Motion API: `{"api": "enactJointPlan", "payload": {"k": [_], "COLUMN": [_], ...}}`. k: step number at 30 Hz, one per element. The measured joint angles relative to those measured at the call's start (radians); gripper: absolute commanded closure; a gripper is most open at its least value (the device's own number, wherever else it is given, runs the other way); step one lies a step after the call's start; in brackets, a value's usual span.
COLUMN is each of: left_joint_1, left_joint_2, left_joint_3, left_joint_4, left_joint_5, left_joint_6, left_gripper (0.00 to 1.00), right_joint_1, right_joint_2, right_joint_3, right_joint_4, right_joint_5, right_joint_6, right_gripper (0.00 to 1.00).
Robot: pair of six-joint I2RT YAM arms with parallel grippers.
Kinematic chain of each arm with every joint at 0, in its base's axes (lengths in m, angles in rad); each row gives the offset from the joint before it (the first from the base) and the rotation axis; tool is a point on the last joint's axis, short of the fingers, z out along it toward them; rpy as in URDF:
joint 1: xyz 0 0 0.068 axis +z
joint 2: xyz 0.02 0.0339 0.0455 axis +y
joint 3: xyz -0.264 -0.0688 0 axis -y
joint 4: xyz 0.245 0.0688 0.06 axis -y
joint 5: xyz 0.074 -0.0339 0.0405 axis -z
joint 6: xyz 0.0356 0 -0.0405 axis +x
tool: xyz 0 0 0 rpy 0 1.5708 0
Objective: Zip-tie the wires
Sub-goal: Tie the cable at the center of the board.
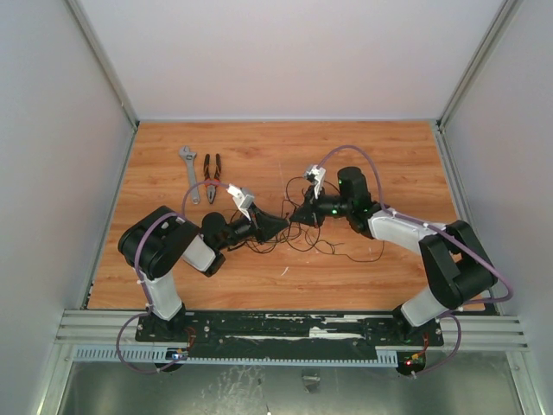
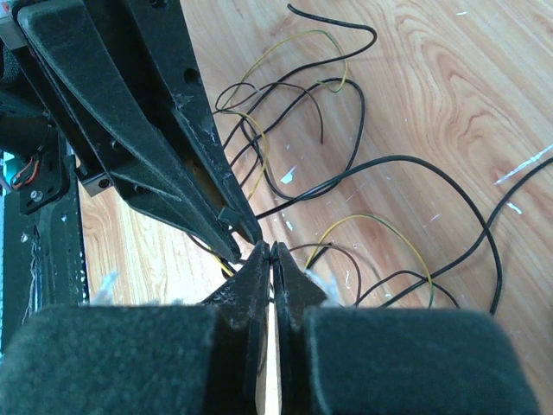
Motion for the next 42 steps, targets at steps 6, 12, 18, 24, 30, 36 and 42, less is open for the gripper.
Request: {"api": "enactJointPlan", "payload": {"k": [6, 12, 18, 24, 30, 36, 42], "left_joint_1": [0.000, 0.000, 0.000, 0.000, 0.000, 0.000, 0.000], "left_joint_2": [0.002, 0.007, 0.008, 0.008, 0.008, 0.008, 0.016], "left_joint_3": [0.001, 0.011, 0.011, 0.017, 0.021, 0.021, 0.021], "left_joint_4": [0.000, 0.000, 0.000, 0.000, 0.000, 0.000, 0.000], "left_joint_5": [0.000, 0.000, 0.001, 0.002, 0.003, 0.007, 0.008], "left_joint_6": [0.000, -0.001, -0.002, -0.005, -0.007, -0.008, -0.008], "left_gripper": [0.82, 0.82, 0.82, 0.82, 0.82, 0.82, 0.83], "right_joint_1": [-0.011, -0.011, -0.011, -0.011, -0.010, -0.008, -0.008], "right_joint_2": [-0.012, -0.013, -0.013, -0.013, -0.003, 0.006, 0.006], "right_joint_3": [0.000, 0.000, 0.000, 0.000, 0.000, 0.000, 0.000], "right_joint_4": [-0.004, -0.002, 0.008, 0.014, 0.014, 0.015, 0.018], "right_joint_5": [-0.004, -0.010, -0.014, -0.014, -0.012, -0.009, -0.007], "right_joint_6": [-0.001, 0.000, 0.007, 0.016, 0.019, 0.021, 0.027], "right_gripper": [1.00, 1.00, 1.00, 1.00, 1.00, 1.00, 1.00]}}
